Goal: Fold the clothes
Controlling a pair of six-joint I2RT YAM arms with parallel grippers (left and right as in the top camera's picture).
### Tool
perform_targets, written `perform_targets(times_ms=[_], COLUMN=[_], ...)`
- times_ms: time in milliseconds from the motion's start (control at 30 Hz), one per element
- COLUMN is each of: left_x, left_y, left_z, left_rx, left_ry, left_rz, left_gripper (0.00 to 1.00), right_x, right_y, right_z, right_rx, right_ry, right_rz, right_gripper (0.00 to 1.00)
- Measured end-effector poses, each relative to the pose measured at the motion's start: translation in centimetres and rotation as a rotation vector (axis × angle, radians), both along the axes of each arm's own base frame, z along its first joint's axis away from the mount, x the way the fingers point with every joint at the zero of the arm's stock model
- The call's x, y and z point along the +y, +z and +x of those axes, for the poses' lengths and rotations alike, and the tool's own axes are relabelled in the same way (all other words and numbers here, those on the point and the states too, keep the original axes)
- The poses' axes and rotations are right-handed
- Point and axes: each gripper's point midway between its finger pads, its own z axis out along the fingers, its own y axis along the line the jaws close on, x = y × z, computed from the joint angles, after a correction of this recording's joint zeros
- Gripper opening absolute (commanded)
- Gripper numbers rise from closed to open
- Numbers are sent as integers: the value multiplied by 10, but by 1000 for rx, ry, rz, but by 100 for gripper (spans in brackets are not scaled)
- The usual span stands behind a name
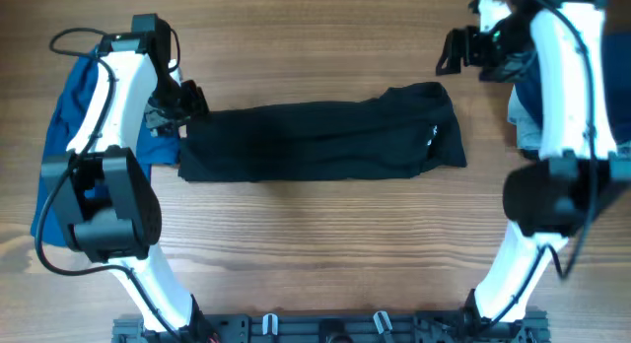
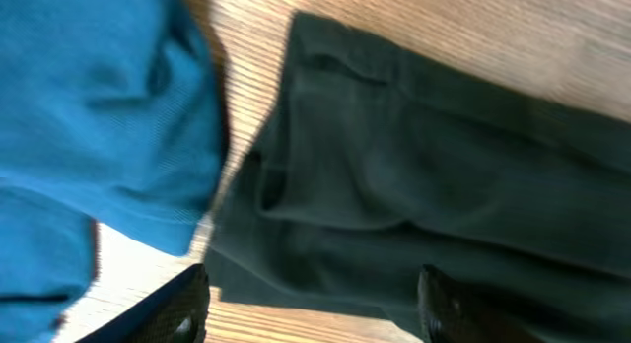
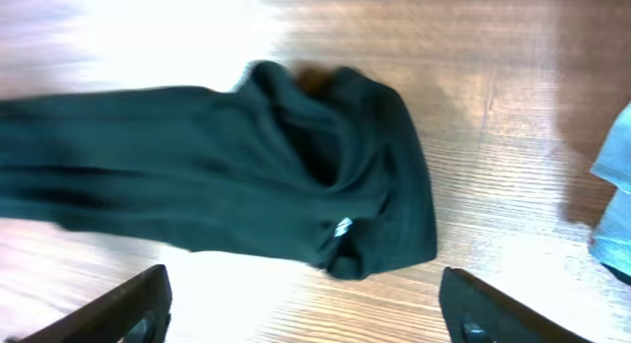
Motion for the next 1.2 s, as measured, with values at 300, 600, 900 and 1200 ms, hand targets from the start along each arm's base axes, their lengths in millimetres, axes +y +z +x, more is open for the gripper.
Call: perform_targets(times_ms=[300, 600, 900, 1200], left_x=[-10, -10, -6, -4], left_y=[-29, -55, -56, -52], left_z=[-16, -23, -14, -13], left_rx=[38, 35, -2, -21], left_ry=[-22, -40, -44, -161], left_rz=[-56, -50, -31, -18], left_gripper=[66, 64, 53, 75], right_x=[35, 50, 50, 50], right_y=[28, 30, 30, 30], right_z=[4, 6, 8, 8], right_rx=[-110, -127, -134, -135], right_ry=[70, 103, 103, 103], right_rz=[69, 78, 78, 78], right_gripper=[90, 90, 91, 92])
